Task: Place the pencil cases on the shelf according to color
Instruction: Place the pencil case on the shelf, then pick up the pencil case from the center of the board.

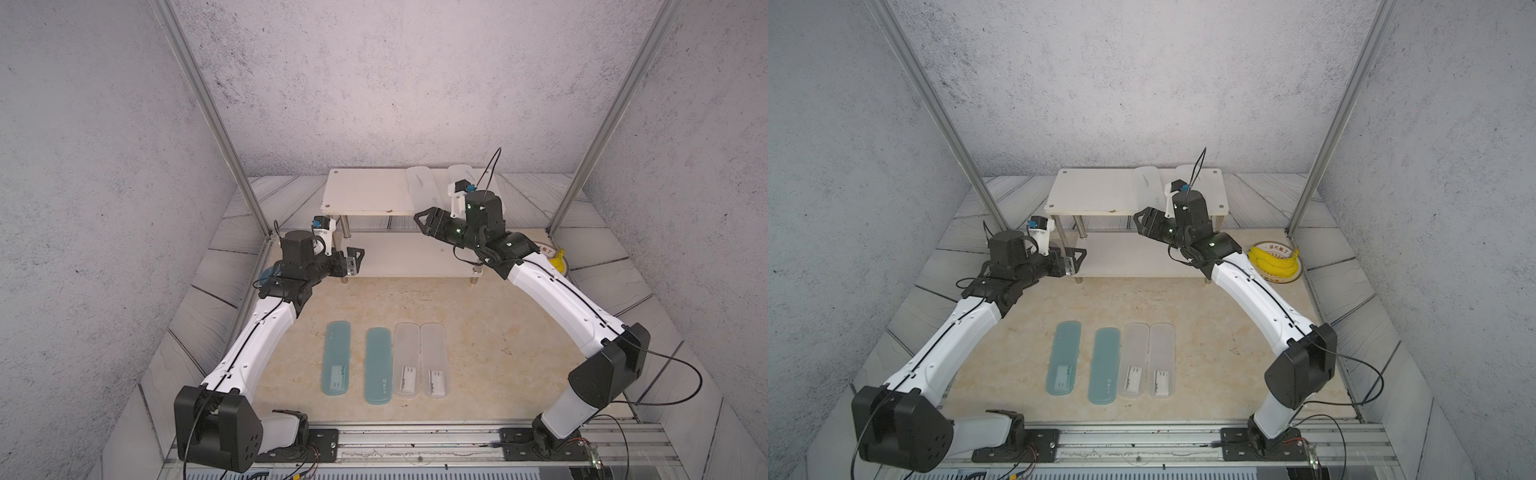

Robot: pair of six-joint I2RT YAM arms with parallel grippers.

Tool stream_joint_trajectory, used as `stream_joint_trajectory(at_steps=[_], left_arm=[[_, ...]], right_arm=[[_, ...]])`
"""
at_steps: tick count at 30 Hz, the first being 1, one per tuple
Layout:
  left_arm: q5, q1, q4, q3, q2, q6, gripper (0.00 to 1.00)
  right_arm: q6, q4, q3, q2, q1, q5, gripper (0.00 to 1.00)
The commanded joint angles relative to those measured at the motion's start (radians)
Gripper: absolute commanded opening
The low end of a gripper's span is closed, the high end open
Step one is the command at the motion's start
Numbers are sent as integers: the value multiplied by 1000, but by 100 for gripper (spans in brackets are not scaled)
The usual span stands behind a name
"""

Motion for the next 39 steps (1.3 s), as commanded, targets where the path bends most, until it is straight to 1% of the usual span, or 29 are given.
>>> stream_joint_trajectory(at_steps=[1,5,7,9,12,14,17,21,25,28,33,36,39], left_arm=[[-9,-4,-1,-5,-22,12,99],[-16,-4,3,-8,-19,3,98],[13,-5,29,-16,-12,-36,99],[33,-18,26,-17,-8,-35,99],[-13,-47,-10,-17,-13,-21,99],[-32,-48,-35,-27,-24,-42,99],[-54,-48,-63,-68,-70,-71,99],[-102,-48,-87,-152,-155,-115,99],[-125,-48,-134,-219,-206,-194,99],[-95,-49,-122,-282,-221,-264,99],[-99,-51,-104,-351,-217,-330,99],[-122,-51,-118,-347,-221,-341,100],[-145,-50,-123,-336,-234,-336,100]], right_arm=[[-34,-62,15,-55,10,31,67],[-90,-161,-40,-142,11,64,69],[-111,-201,-104,-204,15,79,70],[-121,-225,-182,-267,18,93,71],[-144,-272,-286,-347,46,144,72],[-140,-315,-344,-381,58,163,74],[-105,-373,-444,-427,78,156,75],[-78,-361,-602,-466,107,128,78],[-68,-346,-725,-431,120,100,80],[-68,-329,-787,-364,129,50,81],[-101,-320,-802,-221,187,-2,84],[-108,-310,-803,-142,220,-23,84],[-109,-297,-798,-109,255,-32,84]])
